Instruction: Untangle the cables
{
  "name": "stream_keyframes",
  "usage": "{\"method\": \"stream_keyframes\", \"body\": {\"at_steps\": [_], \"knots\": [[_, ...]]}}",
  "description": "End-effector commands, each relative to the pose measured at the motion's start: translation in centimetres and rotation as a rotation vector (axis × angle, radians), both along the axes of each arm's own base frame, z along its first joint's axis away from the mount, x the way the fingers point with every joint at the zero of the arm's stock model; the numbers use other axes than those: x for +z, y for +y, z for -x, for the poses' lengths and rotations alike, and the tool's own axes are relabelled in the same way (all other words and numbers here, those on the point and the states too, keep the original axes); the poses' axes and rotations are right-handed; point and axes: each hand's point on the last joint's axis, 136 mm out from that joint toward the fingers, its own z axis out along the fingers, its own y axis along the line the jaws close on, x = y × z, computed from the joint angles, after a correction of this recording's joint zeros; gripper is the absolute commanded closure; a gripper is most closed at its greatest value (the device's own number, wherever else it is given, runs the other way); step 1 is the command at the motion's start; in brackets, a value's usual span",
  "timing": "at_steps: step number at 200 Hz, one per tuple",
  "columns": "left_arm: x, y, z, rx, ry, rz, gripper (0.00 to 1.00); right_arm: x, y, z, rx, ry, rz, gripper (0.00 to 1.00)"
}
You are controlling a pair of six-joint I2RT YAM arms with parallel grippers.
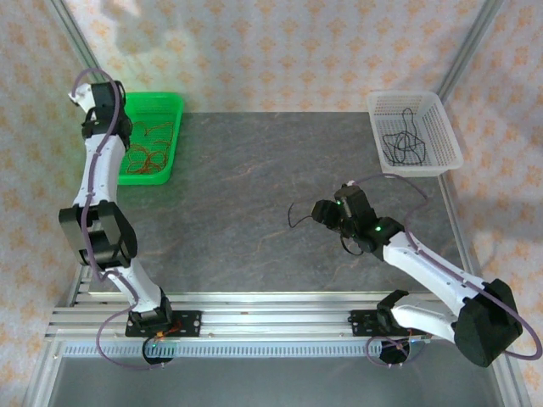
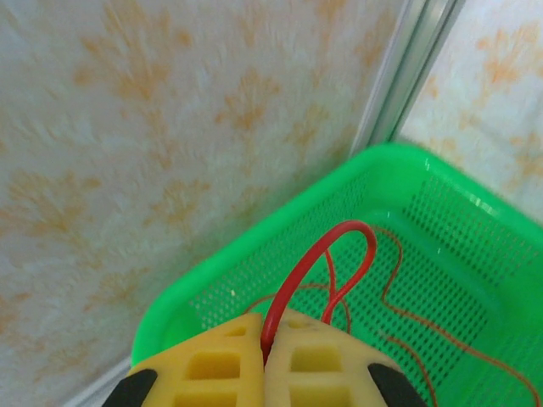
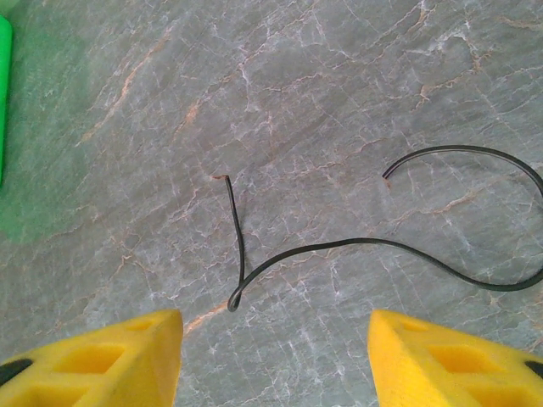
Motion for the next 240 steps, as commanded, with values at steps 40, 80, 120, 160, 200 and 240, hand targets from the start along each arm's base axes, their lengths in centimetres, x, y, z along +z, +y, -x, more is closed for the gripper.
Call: {"method": "stream_keyframes", "body": {"at_steps": [40,80,120,160,200,240], "knots": [[-9.4,-1.2,-1.4,-0.047,0.074,0.159,1.00,-0.6,1.0,0.0,0.029,0.011,0.002,0.41],[-12.2,-1.9,-1.3,-0.065,0.123,0.198,1.00,-0.8,0.9,0.2,0.030,0.014,0.006,0.41],[-13.5,-2.3,-1.3,-0.076,0.139,0.211,1.00,-0.7,1.2,0.1,0.036,0.011,-0.003,0.41],[-15.1,-3.1,-1.1,-0.090,0.155,0.234,0.73,-0.7,1.1,0.3,0.037,0.013,0.006,0.41],[-13.6,-5.3,-1.9,-0.139,0.129,0.205,0.44,-0.7,1.3,0.3,0.039,0.012,0.002,0.41],[-11.0,-8.5,-2.6,-0.201,0.099,0.170,0.33,-0.8,1.4,0.4,0.038,0.014,0.002,0.38]]}}
